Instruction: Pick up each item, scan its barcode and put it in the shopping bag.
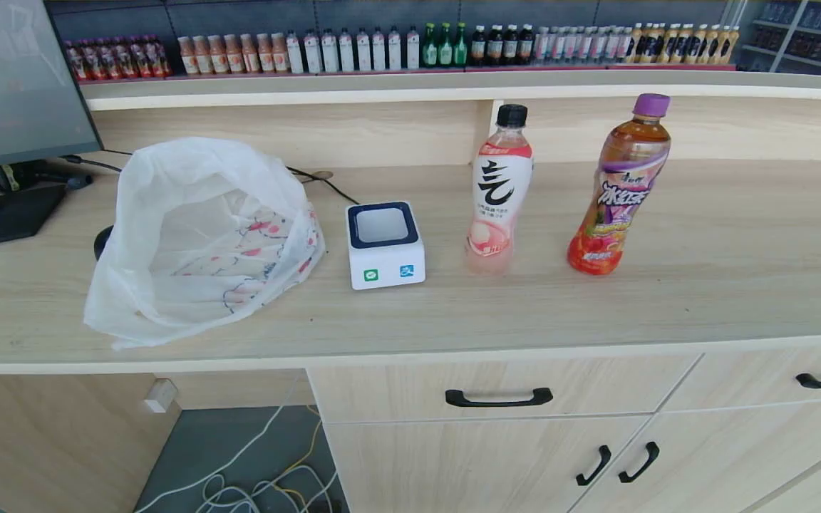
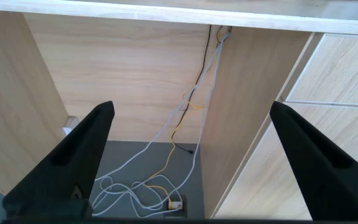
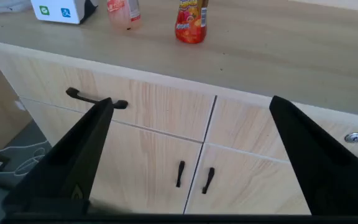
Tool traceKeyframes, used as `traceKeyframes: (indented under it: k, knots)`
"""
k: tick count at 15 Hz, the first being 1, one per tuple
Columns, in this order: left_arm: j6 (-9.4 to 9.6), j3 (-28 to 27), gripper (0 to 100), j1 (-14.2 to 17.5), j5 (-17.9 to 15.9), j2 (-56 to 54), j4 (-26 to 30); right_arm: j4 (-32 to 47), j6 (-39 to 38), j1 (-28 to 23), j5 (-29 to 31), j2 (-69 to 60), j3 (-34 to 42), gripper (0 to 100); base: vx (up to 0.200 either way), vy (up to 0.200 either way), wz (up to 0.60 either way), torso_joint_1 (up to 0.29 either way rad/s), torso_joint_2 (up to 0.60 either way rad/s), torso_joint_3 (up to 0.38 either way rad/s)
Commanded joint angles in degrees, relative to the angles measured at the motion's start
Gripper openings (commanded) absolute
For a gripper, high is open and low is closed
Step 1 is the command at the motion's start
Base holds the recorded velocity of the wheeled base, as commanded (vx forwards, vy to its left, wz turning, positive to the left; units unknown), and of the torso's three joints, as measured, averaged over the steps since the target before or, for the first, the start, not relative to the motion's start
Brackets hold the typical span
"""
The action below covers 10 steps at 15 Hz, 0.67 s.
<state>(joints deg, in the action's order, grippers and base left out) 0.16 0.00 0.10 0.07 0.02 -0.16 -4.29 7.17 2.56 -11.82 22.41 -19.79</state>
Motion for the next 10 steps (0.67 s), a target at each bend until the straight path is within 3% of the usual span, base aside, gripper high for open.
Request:
traceKeyframes:
  k: [1,6,10]
  knots:
    - [0.02,0.0,100,-0.01,0.01,-0.02,-0.02,-6.08,1.97,6.58,-0.3,14.86,-6.05,100,0.0,0.0,0.0,0.0,0.0,0.0]
    - [0.02,0.0,100,-0.01,0.01,-0.02,-0.02,-6.7,5.4,13.44,-0.04,27.78,-19.24,100,0.0,0.0,0.0,0.0,0.0,0.0]
    - [0.02,0.0,100,-0.01,0.01,-0.02,-0.02,-6.87,7.69,16.86,0.05,33.93,-24.86,100,0.0,0.0,0.0,0.0,0.0,0.0]
